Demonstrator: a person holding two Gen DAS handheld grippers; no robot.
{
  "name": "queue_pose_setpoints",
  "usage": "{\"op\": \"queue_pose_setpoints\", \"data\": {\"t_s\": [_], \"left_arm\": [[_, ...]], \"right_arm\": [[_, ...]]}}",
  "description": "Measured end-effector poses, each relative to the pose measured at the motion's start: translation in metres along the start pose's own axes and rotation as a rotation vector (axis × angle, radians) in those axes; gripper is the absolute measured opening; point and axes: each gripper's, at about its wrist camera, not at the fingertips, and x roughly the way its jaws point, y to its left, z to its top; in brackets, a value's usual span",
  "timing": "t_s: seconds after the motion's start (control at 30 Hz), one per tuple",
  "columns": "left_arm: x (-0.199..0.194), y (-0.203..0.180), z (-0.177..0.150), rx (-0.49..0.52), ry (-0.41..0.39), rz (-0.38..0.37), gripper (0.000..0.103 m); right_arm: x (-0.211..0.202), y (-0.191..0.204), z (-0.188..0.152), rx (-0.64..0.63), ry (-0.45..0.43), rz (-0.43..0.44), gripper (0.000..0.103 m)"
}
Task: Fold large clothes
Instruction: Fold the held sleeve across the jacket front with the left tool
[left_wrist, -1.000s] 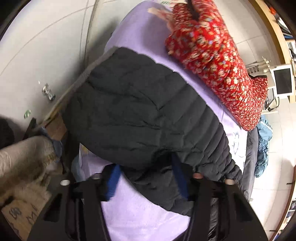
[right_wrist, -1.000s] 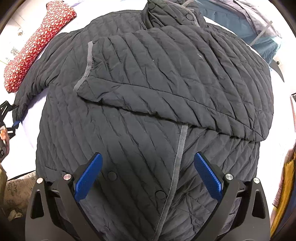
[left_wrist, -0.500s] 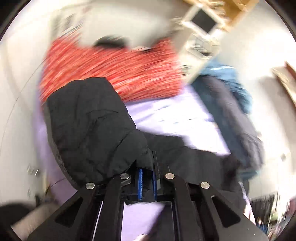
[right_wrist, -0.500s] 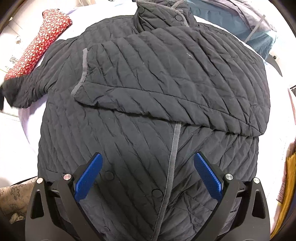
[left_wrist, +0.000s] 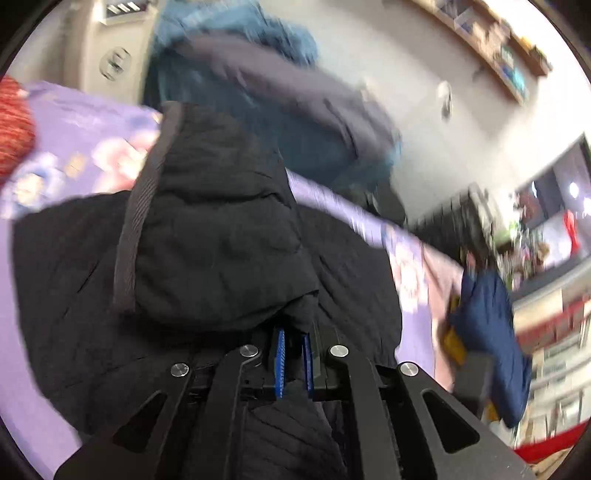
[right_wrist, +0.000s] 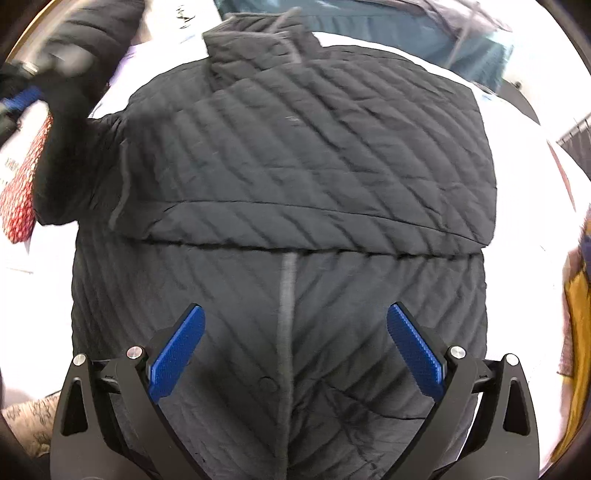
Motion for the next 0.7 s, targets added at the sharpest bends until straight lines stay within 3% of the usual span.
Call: {"op": "queue_pose_setpoints", "data": {"t_s": [0.07,0.13,0.23,0.4,0.53,0.7], "left_arm": [[0.036,-0.006,-0.006,-0.002,0.072,0.004,0.031],[0.055,-0.01,-0.009,-0.006,0.117,-0.012,0.061],[0.06,-0.015,-0.024,0.002,0.138,-0.031,0.075],[0.045,-0.022,-0.031,0.031,0.11,-0.036,0.084],[0.018,0.01,-0.036,0.05,0.085,0.1,0.086],[-0.008,0.061,-0.06,-0.047,0.092,0.202,0.086]], "right_arm": [[-0.002,-0.008,0.001,0.023,0.001,-0.006,0.098],[-0.002,-0.015,0.001,0.042,0.005,-0.014,0.098],[-0.004,-0.026,-0.002,0.065,0.007,-0.018,0.098],[-0.005,-0.029,0.005,0.079,-0.01,-0.01,0.098],[-0.023,-0.03,0.026,0.089,-0.116,0.038,0.098],[-0.025,-0.032,0.057,0.1,-0.151,0.04,0.095]]}}
